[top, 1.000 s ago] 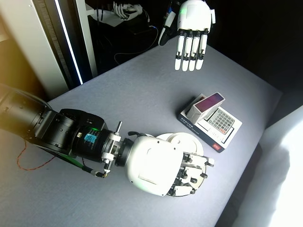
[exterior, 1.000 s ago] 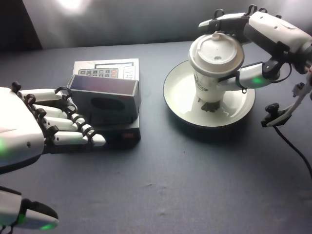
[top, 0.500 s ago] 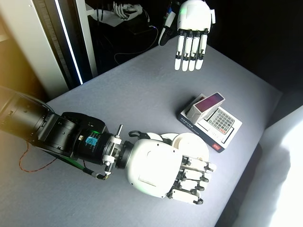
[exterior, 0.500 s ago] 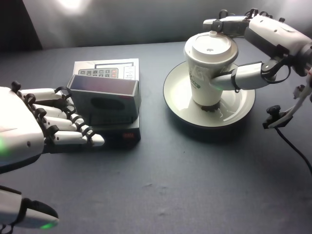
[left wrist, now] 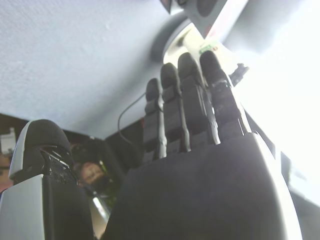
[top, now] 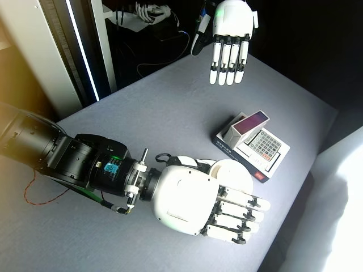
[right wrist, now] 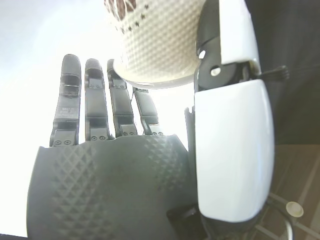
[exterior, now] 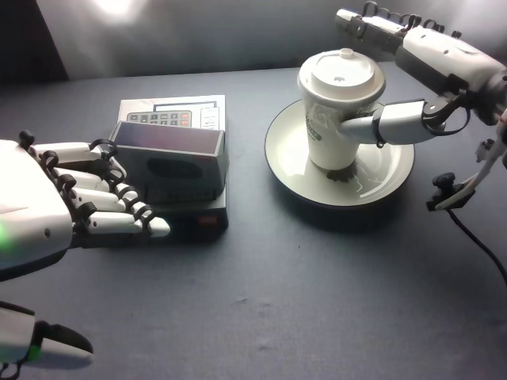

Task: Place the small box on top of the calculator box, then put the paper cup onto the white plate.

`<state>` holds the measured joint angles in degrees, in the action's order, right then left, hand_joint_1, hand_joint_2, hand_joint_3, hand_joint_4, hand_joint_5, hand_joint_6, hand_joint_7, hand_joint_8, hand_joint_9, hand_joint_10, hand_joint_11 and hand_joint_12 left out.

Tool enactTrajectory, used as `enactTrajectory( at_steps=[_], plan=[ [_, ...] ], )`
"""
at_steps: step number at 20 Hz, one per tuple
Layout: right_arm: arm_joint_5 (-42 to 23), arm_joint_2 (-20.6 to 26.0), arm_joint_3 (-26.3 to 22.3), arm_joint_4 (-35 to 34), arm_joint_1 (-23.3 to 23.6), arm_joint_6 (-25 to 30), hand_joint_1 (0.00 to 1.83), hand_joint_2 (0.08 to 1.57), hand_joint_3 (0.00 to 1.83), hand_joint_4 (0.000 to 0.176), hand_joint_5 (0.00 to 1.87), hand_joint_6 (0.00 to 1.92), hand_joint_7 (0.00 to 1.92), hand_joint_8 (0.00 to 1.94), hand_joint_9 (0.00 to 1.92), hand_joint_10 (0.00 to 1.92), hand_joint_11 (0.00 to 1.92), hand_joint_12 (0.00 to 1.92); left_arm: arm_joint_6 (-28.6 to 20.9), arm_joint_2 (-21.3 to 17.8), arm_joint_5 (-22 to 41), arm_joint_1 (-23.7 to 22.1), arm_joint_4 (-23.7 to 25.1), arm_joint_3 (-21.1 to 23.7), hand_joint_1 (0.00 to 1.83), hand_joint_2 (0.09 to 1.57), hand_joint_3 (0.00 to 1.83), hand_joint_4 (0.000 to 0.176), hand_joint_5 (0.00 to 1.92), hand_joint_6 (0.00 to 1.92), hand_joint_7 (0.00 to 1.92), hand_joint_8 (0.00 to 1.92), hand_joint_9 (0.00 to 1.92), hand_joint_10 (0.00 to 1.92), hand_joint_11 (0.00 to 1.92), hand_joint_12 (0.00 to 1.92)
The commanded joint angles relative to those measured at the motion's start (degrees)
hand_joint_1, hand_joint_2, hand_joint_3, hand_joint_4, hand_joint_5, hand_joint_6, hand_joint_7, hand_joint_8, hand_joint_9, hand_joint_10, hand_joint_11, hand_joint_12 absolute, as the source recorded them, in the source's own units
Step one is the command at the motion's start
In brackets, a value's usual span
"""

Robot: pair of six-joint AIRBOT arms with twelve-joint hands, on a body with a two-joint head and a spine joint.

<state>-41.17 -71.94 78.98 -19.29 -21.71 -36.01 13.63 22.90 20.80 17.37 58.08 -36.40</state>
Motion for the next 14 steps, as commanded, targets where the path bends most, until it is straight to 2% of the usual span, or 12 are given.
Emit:
enactTrajectory(
  at_steps=[1, 4, 6, 8, 10, 13, 14],
  plan=[
    [-5.94, 0.65, 0.36, 0.42, 0.09, 0.98, 0.99, 0.93, 0.0, 0.0, 0.11, 0.0, 0.15, 0.0, 0.13, 0.01, 0.0, 0.44, 0.03, -0.4, 3.12, -0.88, -1.28, 0.16, 0.4, 1.06, 0.0, 0.0, 0.32, 0.0, 0.38, 0.0, 0.36, 0.0, 0.0, 0.66],
    [-3.87, 1.41, -0.7, 0.51, 0.15, 1.71, 0.9, 0.94, 0.0, 0.0, 0.05, 0.0, 0.1, 0.0, 0.09, 0.0, 0.0, 0.33, 0.03, -0.31, 3.08, -1.13, -1.28, 0.23, 0.38, 1.07, 0.0, 0.0, 0.3, 0.0, 0.38, 0.01, 0.34, 0.0, 0.0, 0.62],
    [-3.11, 2.59, -2.5, 1.51, 0.26, 1.81, 0.93, 0.92, 0.0, 0.0, 0.03, 0.0, 0.07, 0.0, 0.06, 0.0, 0.0, 0.24, 0.03, -0.29, 2.99, -1.2, -1.28, 0.21, 0.36, 1.07, 0.0, 0.0, 0.29, 0.0, 0.36, 0.0, 0.34, 0.0, 0.0, 0.59],
    [-2.02, 3.59, -3.95, 2.2, 0.43, 1.81, 0.89, 0.91, 0.0, 0.0, 0.0, 0.0, 0.01, 0.0, 0.01, 0.0, 0.0, 0.14, 0.03, -0.29, 3.0, -1.22, -1.28, 0.22, 0.38, 1.06, 0.0, 0.0, 0.32, 0.01, 0.38, 0.0, 0.36, 0.0, 0.0, 0.66],
    [-0.68, 4.76, -5.06, 2.34, 0.42, 1.81, 0.89, 0.87, 0.0, 0.0, 0.0, 0.0, 0.0, 0.0, 0.0, 0.0, 0.0, 0.08, 0.03, -0.29, 3.0, -1.25, -1.28, 0.3, 0.36, 1.07, 0.0, 0.0, 0.29, 0.0, 0.35, 0.0, 0.33, 0.0, 0.0, 0.61],
    [-0.22, 6.53, -6.2, 3.71, 0.44, 1.82, 0.87, 0.84, 0.0, 0.0, 0.0, 0.0, 0.0, 0.0, 0.0, 0.0, 0.0, 0.0, 0.02, -0.3, 2.99, -1.54, -1.29, 0.35, 0.34, 1.07, 0.0, 0.0, 0.31, 0.0, 0.38, 0.01, 0.36, 0.01, 0.0, 0.66],
    [-0.44, 7.52, -6.98, 4.92, 0.45, 1.98, 0.86, 0.83, 0.0, 0.0, 0.0, 0.0, 0.0, 0.0, 0.0, 0.0, 0.0, 0.0, 0.02, -0.29, 2.99, -1.59, -1.37, 0.24, 0.32, 1.07, 0.0, 0.0, 0.3, 0.0, 0.35, 0.0, 0.33, 0.0, 0.0, 0.62]
  ],
)
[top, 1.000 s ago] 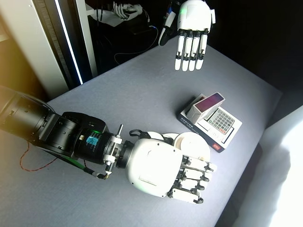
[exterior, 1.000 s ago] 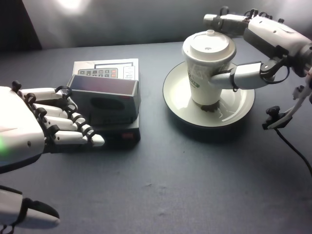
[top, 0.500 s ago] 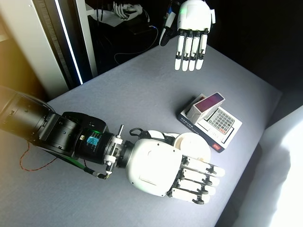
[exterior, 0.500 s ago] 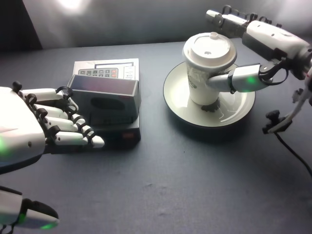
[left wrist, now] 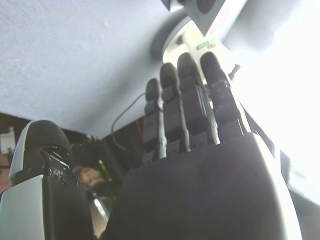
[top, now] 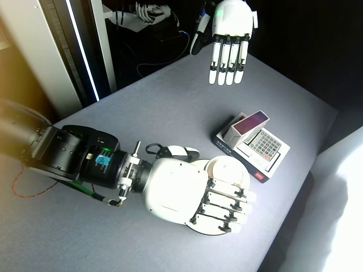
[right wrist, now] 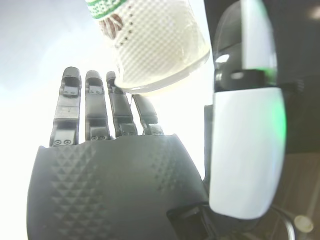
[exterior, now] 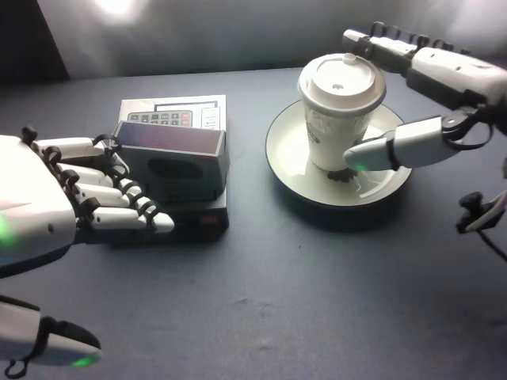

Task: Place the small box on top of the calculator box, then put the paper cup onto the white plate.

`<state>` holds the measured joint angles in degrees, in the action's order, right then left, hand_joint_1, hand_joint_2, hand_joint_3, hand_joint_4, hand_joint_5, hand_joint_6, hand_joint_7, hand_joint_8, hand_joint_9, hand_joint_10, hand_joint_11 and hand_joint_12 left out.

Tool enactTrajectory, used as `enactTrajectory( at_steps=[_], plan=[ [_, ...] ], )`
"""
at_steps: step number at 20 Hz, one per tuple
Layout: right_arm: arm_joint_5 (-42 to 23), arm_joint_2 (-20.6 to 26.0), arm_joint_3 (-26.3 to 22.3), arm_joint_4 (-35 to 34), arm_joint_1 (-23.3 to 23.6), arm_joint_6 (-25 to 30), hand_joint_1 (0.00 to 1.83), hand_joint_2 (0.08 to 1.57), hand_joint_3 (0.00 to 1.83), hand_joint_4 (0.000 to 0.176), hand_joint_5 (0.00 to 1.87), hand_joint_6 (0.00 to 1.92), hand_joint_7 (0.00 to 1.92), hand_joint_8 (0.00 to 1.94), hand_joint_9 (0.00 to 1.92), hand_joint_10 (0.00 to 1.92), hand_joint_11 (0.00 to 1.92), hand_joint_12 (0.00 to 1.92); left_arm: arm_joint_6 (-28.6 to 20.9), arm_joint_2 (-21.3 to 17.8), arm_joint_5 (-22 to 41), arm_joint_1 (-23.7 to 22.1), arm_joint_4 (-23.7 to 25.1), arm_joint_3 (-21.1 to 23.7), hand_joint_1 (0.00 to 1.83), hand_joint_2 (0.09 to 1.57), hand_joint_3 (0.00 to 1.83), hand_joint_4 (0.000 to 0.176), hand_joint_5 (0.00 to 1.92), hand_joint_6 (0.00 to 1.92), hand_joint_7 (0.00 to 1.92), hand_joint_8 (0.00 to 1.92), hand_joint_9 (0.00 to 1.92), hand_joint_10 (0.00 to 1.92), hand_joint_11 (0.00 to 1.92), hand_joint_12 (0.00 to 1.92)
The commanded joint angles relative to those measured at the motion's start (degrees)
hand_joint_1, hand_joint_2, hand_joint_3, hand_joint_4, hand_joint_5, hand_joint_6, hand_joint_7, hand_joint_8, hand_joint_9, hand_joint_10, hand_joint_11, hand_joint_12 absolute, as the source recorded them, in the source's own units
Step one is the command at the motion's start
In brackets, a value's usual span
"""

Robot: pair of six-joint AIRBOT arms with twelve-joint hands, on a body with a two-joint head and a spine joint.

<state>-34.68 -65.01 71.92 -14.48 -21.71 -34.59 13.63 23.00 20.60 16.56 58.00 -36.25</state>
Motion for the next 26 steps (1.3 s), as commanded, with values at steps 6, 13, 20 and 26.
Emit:
enactTrajectory(
  at_steps=[6, 13, 20, 26],
  plan=[
    [-6.83, 7.67, -5.06, 3.1, -0.12, 0.82, 0.82, 0.73, 0.0, 0.0, 0.0, 0.0, 0.0, 0.0, 0.0, 0.0, 0.0, 0.0, 0.02, -0.36, 2.12, -2.03, -1.4, 0.43, 0.34, 1.07, 0.0, 0.0, 0.28, 0.0, 0.34, 0.0, 0.32, 0.0, 0.0, 0.6],
    [-8.93, 20.32, -13.26, 16.85, -5.41, 6.83, 0.79, 0.72, 0.0, 0.0, 0.0, 0.0, 0.0, 0.0, 0.0, 0.0, 0.0, 0.0, -1.34, -0.3, 1.44, -2.81, -1.42, -0.02, 0.31, 1.07, 0.0, 0.0, 0.3, 0.0, 0.35, 0.0, 0.33, 0.0, 0.0, 0.59],
    [-9.54, 30.63, -20.22, 34.51, -8.46, 15.66, 0.82, 0.72, 0.0, 0.0, 0.0, 0.0, 0.0, 0.0, 0.0, 0.0, 0.0, 0.0, -1.59, -0.22, 1.37, -3.38, -1.42, 0.31, 0.34, 1.06, 0.0, 0.0, 0.3, 0.0, 0.36, 0.0, 0.34, 0.0, 0.0, 0.6],
    [-10.29, 31.12, -23.15, 41.16, -7.83, 15.69, 0.49, 1.1, 0.01, 0.0, 0.41, 0.05, 0.5, 0.04, 0.45, 0.08, 0.0, 1.0, -1.88, -0.21, 1.29, -3.72, -1.45, 0.3, 0.36, 1.15, 0.0, 0.0, 0.52, 0.04, 0.66, 0.05, 0.6, 0.06, 0.09, 0.94]
  ],
)
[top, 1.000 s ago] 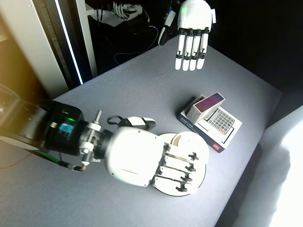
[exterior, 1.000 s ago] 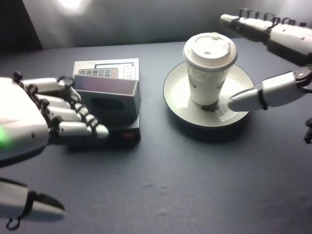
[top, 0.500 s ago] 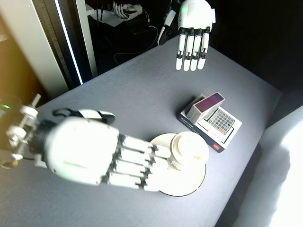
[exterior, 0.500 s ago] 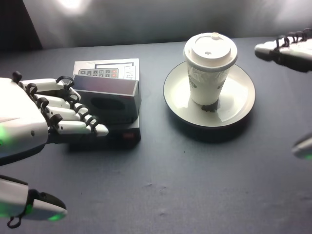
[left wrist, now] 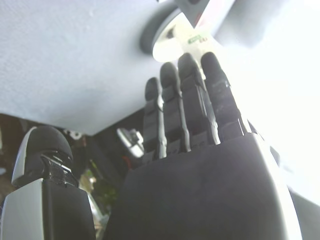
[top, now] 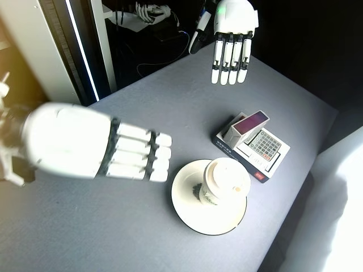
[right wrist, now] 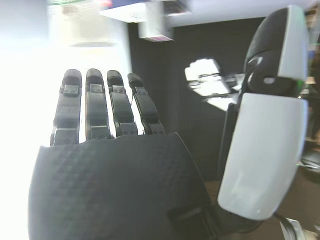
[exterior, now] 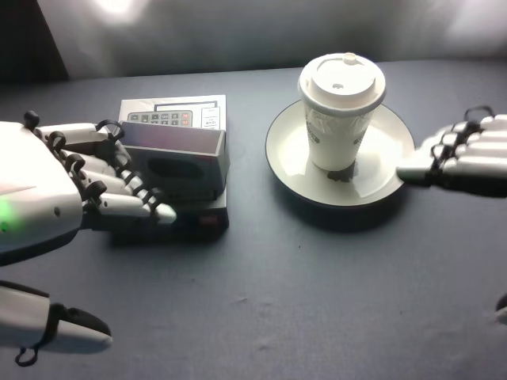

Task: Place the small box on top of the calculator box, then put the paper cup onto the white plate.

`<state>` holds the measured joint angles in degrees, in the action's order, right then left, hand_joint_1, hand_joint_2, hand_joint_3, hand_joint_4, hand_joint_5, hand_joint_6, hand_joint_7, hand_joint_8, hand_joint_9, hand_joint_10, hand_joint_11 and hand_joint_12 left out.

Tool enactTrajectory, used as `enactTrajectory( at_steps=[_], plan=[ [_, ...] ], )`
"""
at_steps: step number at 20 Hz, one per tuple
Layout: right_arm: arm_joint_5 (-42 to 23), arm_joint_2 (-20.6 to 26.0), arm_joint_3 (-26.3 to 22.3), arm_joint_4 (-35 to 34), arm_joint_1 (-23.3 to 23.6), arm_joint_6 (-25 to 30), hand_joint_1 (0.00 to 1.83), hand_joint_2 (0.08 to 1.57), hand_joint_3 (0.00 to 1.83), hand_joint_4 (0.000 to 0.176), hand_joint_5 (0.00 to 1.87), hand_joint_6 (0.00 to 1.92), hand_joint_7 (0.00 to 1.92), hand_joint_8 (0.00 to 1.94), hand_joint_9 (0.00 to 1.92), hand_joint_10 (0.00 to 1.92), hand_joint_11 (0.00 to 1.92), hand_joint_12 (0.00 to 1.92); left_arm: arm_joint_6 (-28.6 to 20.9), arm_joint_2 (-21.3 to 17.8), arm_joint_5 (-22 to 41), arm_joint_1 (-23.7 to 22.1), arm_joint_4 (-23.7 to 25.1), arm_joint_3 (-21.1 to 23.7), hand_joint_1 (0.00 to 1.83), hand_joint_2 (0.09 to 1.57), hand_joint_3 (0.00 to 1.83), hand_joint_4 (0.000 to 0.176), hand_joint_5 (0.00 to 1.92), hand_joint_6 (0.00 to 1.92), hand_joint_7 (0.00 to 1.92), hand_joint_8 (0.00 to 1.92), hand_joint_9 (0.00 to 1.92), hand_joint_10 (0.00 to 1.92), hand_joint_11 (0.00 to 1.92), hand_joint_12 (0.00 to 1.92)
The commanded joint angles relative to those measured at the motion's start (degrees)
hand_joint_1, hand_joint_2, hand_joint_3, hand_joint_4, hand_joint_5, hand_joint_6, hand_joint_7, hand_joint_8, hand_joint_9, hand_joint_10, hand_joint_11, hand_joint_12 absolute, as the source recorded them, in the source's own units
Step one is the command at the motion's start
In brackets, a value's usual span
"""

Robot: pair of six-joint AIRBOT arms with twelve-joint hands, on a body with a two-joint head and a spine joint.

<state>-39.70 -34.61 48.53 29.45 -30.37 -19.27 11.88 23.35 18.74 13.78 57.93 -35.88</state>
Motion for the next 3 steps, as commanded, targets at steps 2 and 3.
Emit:
enactTrajectory(
  at_steps=[2, 3],
  plan=[
    [-5.14, 0.72, 0.26, -2.76, 0.86, 0.69, 0.83, 1.24, 0.01, 0.093, 0.71, 1.12, 0.87, 0.56, 0.69, 0.89, 0.31, 1.51, -0.13, -0.57, 2.97, -1.3, -1.37, -0.07, 0.42, 1.26, 0.01, 0.0, 0.8, 0.28, 0.8, 0.53, 0.62, 0.81, 0.33, 1.4],
    [-4.87, 0.71, 0.26, -2.49, 0.85, 0.7, 0.86, 1.28, 0.0, 0.103, 0.67, 1.41, 0.77, 1.08, 0.66, 1.29, 0.47, 1.67, -0.13, -0.6, 2.92, -1.43, -1.36, -0.07, 0.4, 1.35, 0.01, 0.0, 0.7, 0.99, 0.66, 1.22, 0.54, 1.42, 0.38, 1.75]
  ],
)
